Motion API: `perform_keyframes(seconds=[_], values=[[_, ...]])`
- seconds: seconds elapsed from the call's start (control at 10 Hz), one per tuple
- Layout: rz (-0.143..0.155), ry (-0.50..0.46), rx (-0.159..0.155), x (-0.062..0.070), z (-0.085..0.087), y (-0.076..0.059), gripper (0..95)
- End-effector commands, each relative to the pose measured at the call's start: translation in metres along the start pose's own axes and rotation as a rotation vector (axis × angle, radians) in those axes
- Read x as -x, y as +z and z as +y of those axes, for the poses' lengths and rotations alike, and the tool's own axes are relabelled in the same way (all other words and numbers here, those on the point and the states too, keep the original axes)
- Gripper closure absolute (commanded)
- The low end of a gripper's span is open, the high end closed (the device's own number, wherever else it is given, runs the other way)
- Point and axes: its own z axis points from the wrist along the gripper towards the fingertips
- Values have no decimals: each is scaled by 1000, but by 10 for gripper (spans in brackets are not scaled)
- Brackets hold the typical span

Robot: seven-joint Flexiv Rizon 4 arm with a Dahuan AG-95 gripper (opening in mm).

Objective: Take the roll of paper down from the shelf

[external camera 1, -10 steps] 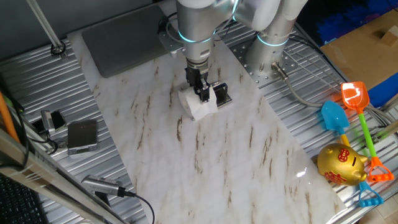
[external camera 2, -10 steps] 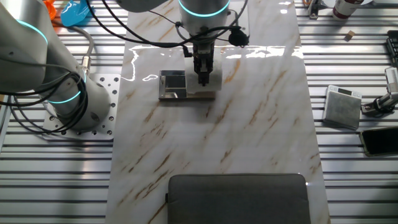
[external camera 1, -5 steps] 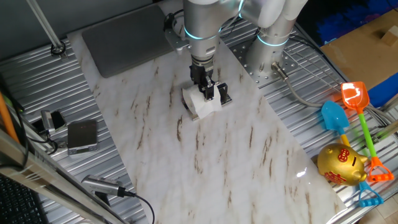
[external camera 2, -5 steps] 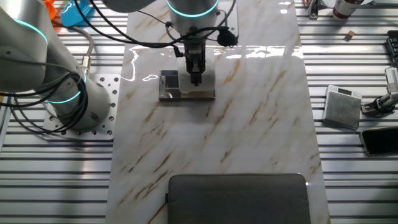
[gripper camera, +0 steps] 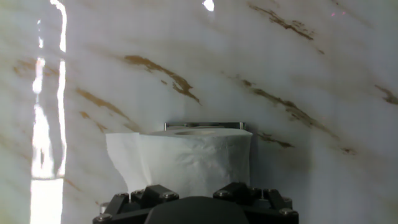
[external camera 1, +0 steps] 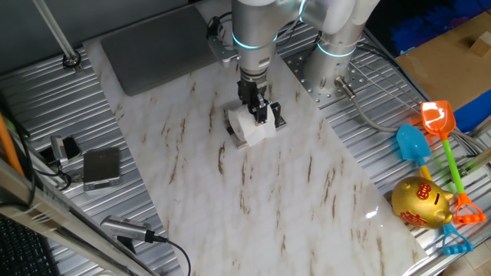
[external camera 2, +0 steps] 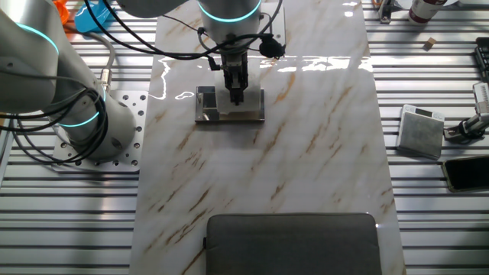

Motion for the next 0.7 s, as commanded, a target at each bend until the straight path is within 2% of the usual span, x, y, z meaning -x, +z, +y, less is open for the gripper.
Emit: perform_keyframes(seconds=[0.1,0.7], values=[[1,-2,8,0,-2,-2,950],[-3,-4,18,0,-2,-2,950]])
